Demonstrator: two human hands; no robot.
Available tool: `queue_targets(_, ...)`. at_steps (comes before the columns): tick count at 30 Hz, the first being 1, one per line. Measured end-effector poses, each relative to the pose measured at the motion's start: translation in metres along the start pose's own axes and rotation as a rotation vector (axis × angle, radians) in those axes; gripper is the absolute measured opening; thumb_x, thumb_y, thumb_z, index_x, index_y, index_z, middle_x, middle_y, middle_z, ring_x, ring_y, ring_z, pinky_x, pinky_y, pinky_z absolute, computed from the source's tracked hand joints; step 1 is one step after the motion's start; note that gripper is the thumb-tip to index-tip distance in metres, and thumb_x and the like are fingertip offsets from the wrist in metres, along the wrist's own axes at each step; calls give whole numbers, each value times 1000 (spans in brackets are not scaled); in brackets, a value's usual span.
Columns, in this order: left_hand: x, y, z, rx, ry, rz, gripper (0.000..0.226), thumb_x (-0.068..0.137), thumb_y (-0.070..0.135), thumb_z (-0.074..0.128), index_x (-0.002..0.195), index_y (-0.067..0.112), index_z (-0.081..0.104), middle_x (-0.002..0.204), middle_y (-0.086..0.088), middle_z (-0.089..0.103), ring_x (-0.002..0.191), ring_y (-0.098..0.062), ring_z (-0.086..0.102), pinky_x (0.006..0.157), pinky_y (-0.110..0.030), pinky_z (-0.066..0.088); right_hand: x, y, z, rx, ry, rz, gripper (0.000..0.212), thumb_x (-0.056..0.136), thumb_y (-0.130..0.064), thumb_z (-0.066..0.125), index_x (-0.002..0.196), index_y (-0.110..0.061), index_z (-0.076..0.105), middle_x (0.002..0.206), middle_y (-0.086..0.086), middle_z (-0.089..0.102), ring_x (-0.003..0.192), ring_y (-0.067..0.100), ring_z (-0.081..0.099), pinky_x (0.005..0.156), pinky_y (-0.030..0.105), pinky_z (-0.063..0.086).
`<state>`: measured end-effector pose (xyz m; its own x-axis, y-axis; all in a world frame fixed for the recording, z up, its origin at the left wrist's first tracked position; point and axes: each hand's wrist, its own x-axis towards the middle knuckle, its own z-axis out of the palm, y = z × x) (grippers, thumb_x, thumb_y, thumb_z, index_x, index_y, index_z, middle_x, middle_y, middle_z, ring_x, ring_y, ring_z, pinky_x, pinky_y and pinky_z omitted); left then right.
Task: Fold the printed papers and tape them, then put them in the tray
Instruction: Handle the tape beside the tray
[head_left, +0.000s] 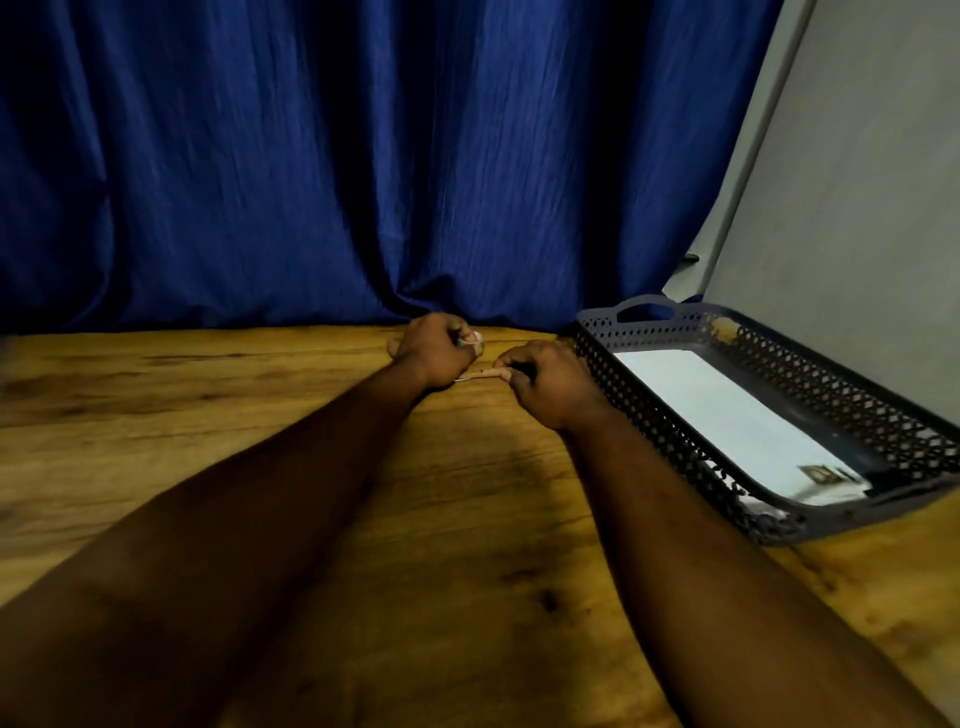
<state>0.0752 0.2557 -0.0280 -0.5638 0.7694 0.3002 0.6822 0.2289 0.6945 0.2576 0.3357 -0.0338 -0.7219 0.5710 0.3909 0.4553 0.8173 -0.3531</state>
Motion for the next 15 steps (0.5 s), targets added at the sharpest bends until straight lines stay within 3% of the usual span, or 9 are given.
queue_targets(5, -21, 11, 8, 77, 39, -20, 19, 89, 44, 77, 76, 34, 67, 98, 18, 74, 114, -12, 63, 113, -53, 23, -12, 4, 0, 25, -8, -42, 25, 100, -23, 67, 122, -26, 79, 126, 1, 75, 121, 26, 65, 107, 41, 49)
queue_targets(10, -31, 21, 11, 84, 72, -1, 16, 87, 46, 78, 86, 31, 72, 103, 16, 74, 112, -9, 61, 99, -43, 28, -20, 4, -1, 71, 51, -32, 24, 97, -20, 71, 118, -23, 82, 121, 4, 77, 115, 26, 69, 101, 42, 54)
queue_targets(15, -37, 22, 12, 26, 40, 82, 15, 86, 36, 80, 98, 31, 71, 112, 12, 73, 116, -13, 63, 107, -47, 38, -17, 4, 1, 64, 57, -5, 27, 95, -21, 72, 121, -19, 81, 121, 6, 77, 114, 27, 69, 100, 41, 54)
